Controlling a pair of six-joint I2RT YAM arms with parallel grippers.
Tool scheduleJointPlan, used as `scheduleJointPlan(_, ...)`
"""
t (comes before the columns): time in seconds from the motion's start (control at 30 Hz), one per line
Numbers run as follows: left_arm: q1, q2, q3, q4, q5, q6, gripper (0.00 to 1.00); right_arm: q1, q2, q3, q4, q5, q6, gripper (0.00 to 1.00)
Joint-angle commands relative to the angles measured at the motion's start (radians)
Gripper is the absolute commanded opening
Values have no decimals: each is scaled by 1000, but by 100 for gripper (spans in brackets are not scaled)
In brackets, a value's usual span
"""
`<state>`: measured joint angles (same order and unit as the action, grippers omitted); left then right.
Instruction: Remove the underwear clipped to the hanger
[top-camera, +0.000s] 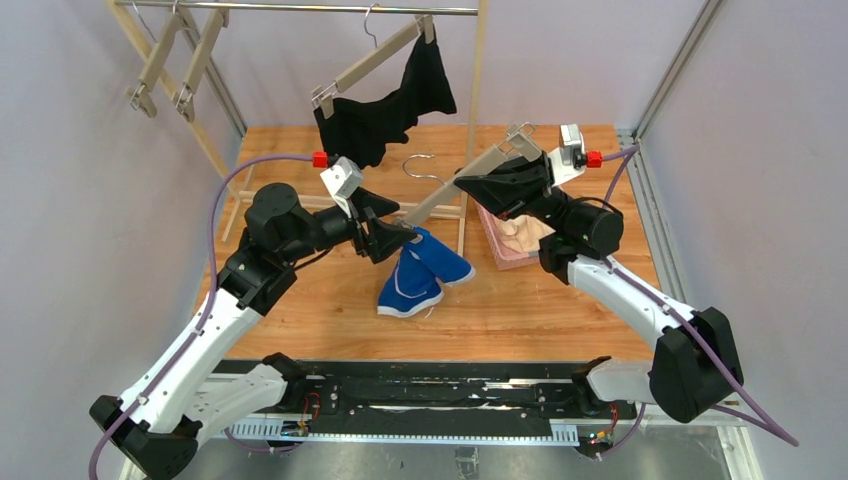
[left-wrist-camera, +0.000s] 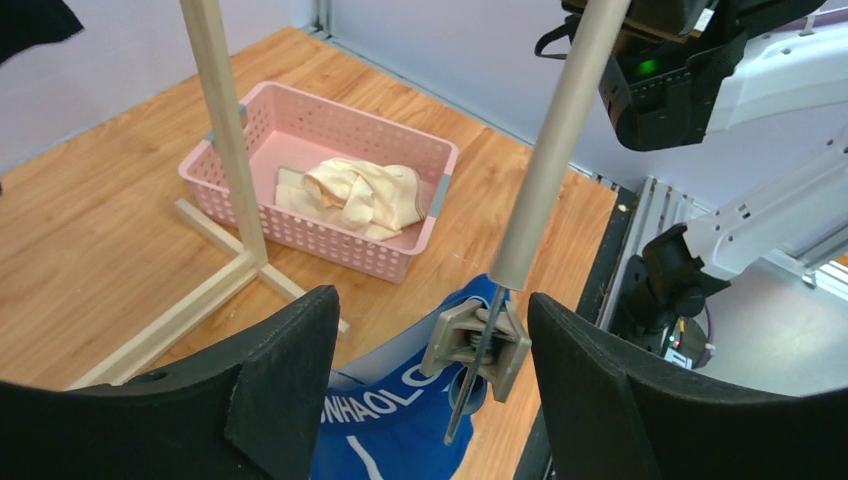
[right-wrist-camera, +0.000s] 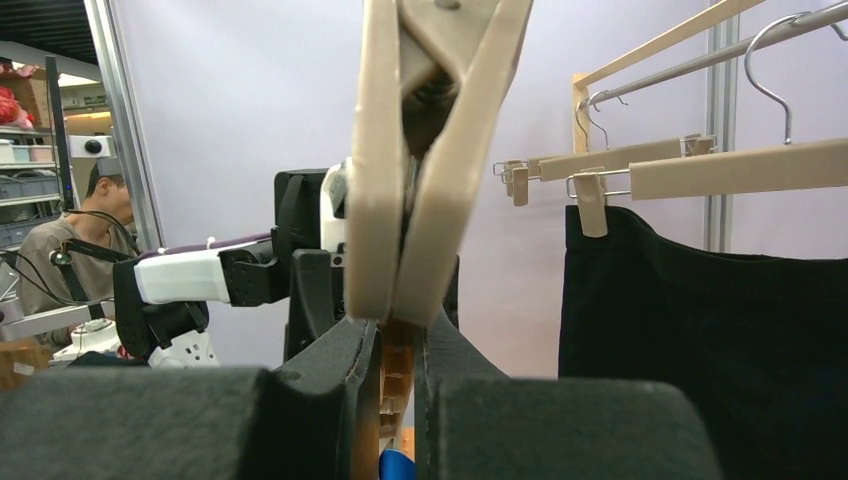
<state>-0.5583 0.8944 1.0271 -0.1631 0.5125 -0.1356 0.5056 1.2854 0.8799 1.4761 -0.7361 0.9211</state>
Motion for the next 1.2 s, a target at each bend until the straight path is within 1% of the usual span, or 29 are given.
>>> scheduleJointPlan(0.0,-7,11,-17,48,18,0,71,14,-31,-7,45,-3,15,1)
scheduleJointPlan(0.03,-7,16,-18,59,36,-2,67,14,-30,-8,45,-2,15,1)
scheduleJointPlan(0.07,-7,19,-18,65,53,-2,59,14,-29,-9,45,-2,14,1)
scheduleJointPlan(0.2,-8,33,-5,74,96,-2,9,14,-18,-9,44,-3,15,1)
scheduleJointPlan(0.23,-8,35,-3,74,92,-4,1,14,-15,-10,44,-3,15,0)
scheduleJointPlan(0.27,-7,34,-1,76,91,-5,0,14,-13,-10,45,-4,15,1)
scheduleJointPlan(0.3,-8,32,-1,78,86,-5,0,14,-10,-11,44,-3,15,1)
scheduleJointPlan(0.33,-8,30,2,80,83,-5,4,14,-9,-10,45,-3,15,1)
scheduleJointPlan(0.37,-8,27,5,80,79,-2,14,14,-9,-10,44,-4,15,1)
scheduleJointPlan(0.4,-7,23,10,79,74,-2,30,14,-9,-9,43,-4,15,1)
scheduleJointPlan(0.43,-7,19,13,81,69,-4,41,14,-8,-7,41,-6,15,1)
scheduleJointPlan(0.5,-8,7,21,90,68,-5,59,14,-8,-4,40,-7,16,1)
scheduleJointPlan(0.53,-7,0,22,98,70,-6,65,14,-8,-3,38,-8,16,1)
scheduleJointPlan(0.57,-8,-5,22,109,75,-7,67,14,-8,-2,39,-8,16,0)
scheduleJointPlan(0.7,-6,-30,13,177,95,-31,69,14,-6,1,38,-10,22,0)
scheduleJointPlan(0.8,-8,-21,17,203,112,-45,66,16,-7,2,39,-9,24,1)
scheduleJointPlan(0.87,-8,-5,21,209,121,-48,55,17,-9,7,39,-10,26,1)
scheduleJointPlan(0.9,-8,3,21,215,125,-52,51,17,-9,9,38,-11,28,1)
scheduleJointPlan(0.93,-7,10,20,223,132,-58,49,19,-9,12,39,-14,30,0)
scheduleJointPlan(1.07,-8,40,28,249,161,-84,48,23,-11,19,36,-18,29,1)
scheduleJointPlan(1.17,-7,54,38,249,175,-91,50,21,-13,24,35,-22,28,1)
